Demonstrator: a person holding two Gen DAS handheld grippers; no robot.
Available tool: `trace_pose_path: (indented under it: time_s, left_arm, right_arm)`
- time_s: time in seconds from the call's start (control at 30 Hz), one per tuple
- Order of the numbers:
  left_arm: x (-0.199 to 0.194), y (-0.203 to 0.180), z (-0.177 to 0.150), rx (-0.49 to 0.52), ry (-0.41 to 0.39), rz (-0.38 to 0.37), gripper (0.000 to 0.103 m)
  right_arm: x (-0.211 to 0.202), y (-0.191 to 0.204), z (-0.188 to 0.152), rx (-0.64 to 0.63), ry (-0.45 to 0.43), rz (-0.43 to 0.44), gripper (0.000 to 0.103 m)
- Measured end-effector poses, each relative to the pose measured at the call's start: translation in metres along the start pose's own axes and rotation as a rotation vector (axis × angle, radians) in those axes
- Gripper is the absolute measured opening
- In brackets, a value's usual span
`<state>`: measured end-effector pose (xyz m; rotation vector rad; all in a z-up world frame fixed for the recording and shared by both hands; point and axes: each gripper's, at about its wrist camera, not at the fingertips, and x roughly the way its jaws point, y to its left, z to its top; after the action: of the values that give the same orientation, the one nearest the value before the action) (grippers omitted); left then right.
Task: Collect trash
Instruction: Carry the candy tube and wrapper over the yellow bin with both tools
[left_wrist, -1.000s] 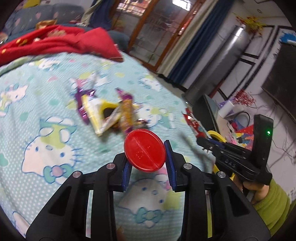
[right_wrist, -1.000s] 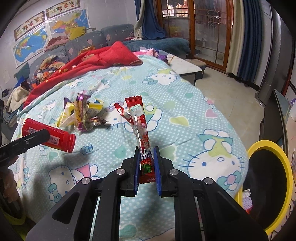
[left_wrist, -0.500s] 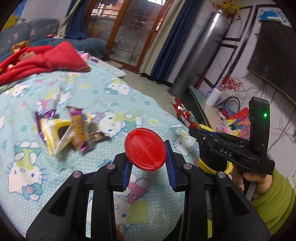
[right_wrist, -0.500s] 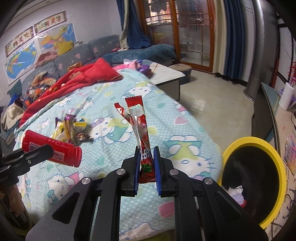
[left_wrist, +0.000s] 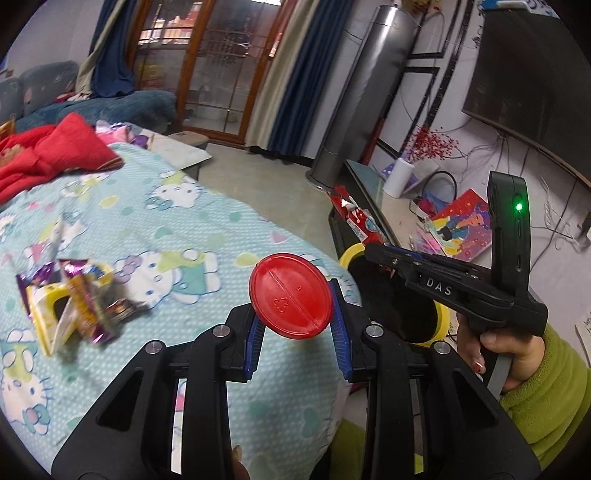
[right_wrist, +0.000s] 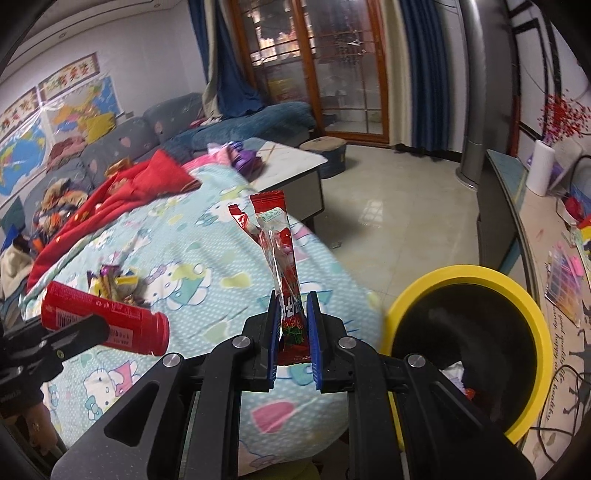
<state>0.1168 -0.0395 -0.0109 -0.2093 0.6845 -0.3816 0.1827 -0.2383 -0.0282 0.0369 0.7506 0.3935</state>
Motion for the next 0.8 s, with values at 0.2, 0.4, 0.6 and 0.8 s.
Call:
trace_pose_path:
  time_s: [0.2,0.4,0.6,0.8]
  left_arm:
    - [0.011,-0.022,0.007,0.050,0.000,-0.025,0.025]
    - [0.024,-0.043,0.010,0.090,0.008,-0.047,0.025]
    - [0.038,-0.060,0.014,0.121,0.019,-0.066,0.025]
    - [0.052,-0.076,0.015,0.156,0.028,-0.081,0.025]
  right_arm:
    - [-0.009,-0.029,0.001,0.064,-0.022,-0.031,0.014]
    - [-0.017,-0.059,-0.001,0.137,-0.039,-0.066,0.014]
    - [-0.028,-0.083,-0.004,0.187,-0.058,-0.107,0.014]
    - [-0.035,-0.106,-0.009,0.236,-0.066,-0.135,0.014]
